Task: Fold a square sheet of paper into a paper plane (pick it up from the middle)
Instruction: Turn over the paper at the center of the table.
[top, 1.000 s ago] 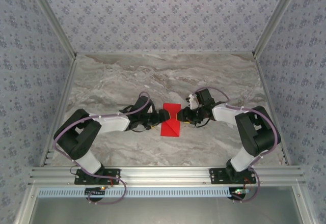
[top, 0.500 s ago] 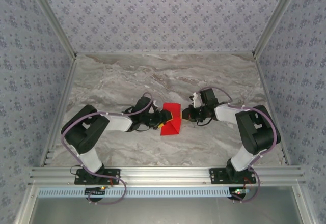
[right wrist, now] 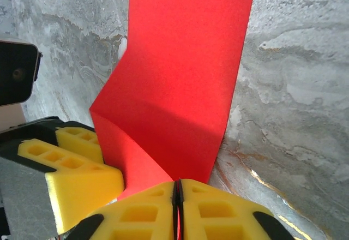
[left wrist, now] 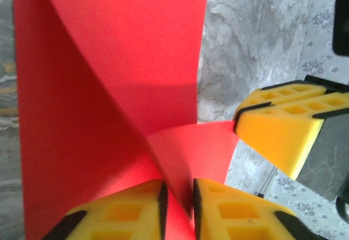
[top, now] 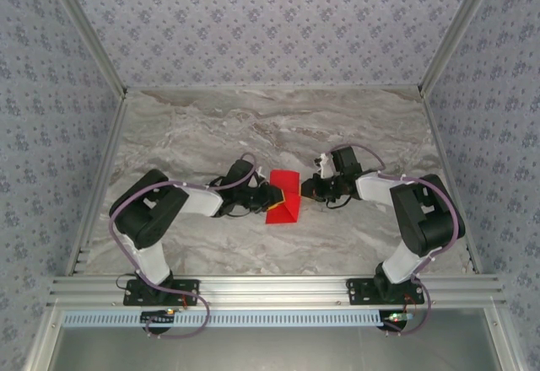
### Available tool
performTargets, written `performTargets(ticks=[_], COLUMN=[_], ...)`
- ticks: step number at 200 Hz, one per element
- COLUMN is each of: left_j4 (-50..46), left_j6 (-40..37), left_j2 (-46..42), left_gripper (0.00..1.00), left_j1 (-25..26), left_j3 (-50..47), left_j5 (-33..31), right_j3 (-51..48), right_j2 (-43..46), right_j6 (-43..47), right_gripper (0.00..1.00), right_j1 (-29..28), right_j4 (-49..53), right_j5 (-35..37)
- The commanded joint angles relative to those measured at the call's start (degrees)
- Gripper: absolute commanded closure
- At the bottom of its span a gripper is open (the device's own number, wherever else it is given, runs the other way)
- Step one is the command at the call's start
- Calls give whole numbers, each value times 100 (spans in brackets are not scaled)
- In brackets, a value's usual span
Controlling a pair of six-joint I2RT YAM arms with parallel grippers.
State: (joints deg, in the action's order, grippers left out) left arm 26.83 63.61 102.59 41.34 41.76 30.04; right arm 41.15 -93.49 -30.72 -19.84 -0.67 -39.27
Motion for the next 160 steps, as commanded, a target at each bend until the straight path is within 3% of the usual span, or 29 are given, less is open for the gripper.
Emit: performTargets(ticks=[1, 47, 72, 120, 160], left_j4=[79, -884, -2884, -7469, -8831], left_j6=[-240, -851, -1686, -3277, -3568], left_j2=[94, -167, -690, -990, -748], left_gripper=[87, 95, 95, 95, 95], left_j1=[-71, -179, -154, 193, 434], left_j3=[184, 476, 1081, 3354, 4454], left_j5=[79, -198, -813, -3834, -5996], right_j3=[-32, 23, 153, 158, 106], right_j2=[331, 1360, 1984, 2899, 3078], right_j6=[-82, -64, 120, 281, 212], right_gripper=[82, 44, 29, 7, 3], right_j1=[87, 293, 317, 414, 527], right_j4=[103, 792, 1480, 2054, 2203], right_j5=[3, 795, 1729, 2857, 3126])
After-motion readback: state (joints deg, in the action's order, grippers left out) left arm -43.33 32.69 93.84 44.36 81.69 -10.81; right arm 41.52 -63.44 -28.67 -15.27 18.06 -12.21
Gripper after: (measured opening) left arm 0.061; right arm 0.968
